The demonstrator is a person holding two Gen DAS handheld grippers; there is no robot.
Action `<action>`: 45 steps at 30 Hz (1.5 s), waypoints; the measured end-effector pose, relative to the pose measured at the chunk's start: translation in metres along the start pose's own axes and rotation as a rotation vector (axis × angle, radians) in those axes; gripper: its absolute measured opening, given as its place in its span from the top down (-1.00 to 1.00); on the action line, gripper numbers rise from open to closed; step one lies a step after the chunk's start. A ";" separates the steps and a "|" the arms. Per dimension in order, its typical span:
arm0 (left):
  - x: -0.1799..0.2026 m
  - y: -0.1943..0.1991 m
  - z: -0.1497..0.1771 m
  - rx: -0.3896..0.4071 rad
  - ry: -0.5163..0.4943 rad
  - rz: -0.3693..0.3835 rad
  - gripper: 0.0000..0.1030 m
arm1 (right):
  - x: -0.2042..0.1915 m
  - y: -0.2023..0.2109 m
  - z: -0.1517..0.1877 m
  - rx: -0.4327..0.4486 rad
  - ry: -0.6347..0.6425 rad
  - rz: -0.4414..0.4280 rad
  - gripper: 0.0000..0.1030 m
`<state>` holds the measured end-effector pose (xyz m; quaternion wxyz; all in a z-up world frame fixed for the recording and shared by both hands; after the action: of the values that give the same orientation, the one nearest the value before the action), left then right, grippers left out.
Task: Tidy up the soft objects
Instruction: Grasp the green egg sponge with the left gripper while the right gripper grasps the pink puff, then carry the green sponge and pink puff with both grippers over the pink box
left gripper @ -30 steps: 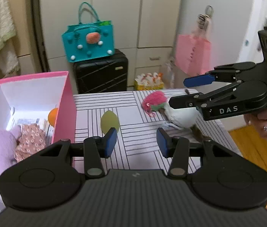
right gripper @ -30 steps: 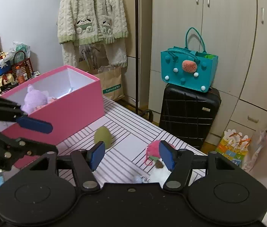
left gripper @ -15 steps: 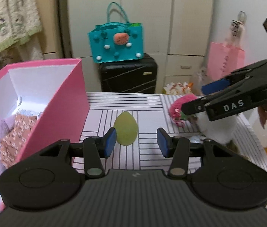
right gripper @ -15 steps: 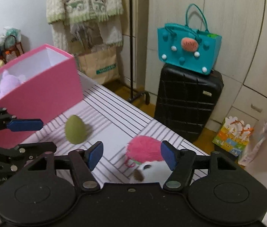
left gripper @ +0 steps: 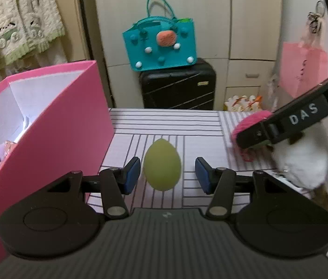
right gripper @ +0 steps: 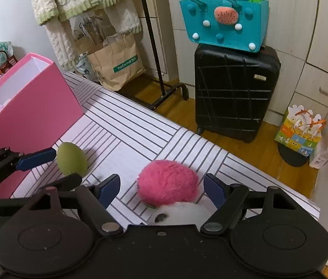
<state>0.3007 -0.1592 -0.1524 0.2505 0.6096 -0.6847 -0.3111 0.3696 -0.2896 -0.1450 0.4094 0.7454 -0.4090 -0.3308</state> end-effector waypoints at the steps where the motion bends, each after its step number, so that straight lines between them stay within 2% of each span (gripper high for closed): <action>1: -0.001 -0.003 -0.001 -0.001 0.003 -0.005 0.01 | 0.000 -0.002 0.000 -0.003 0.001 0.001 -0.42; 2: -0.001 -0.007 -0.002 -0.005 0.007 -0.014 0.01 | 0.001 -0.004 0.000 -0.007 0.003 0.003 -0.23; 3: -0.002 -0.010 0.000 -0.012 0.013 -0.023 0.03 | 0.001 -0.006 0.000 -0.004 0.007 0.009 -0.13; 8: -0.003 -0.019 0.001 -0.010 0.046 -0.020 0.10 | -0.001 0.000 -0.005 0.066 0.042 0.088 -0.03; 11: -0.004 -0.020 0.002 -0.007 0.040 -0.008 0.27 | -0.009 0.008 -0.007 0.097 0.057 0.085 -0.03; 22: -0.005 -0.014 0.006 0.011 0.027 -0.014 0.32 | -0.052 0.031 0.009 0.156 0.119 0.037 -0.03; 35: -0.001 0.039 0.015 0.030 -0.022 0.083 0.32 | -0.074 0.055 0.051 0.158 0.035 0.005 -0.03; 42: 0.002 0.070 0.034 0.008 -0.058 0.160 0.32 | -0.087 0.074 0.080 0.152 0.003 0.023 -0.04; 45: 0.003 0.082 0.042 -0.036 -0.061 0.231 0.32 | -0.092 0.081 0.094 0.137 -0.013 0.040 -0.04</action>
<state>0.2146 -0.1524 -0.1212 0.2747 0.5125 -0.7519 -0.3107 0.2230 -0.2671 -0.1016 0.3613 0.7612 -0.4480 -0.2989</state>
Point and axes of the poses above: each gripper's, at about its wrist camera, not at the fingertips, and y roughly against the way its jaws point, x to its right, z to its underside, the point moved 7 cm from there along -y, roughly the way its jaws point, and after that the axes turned 9 degrees about -x, right-handed, at the moved point
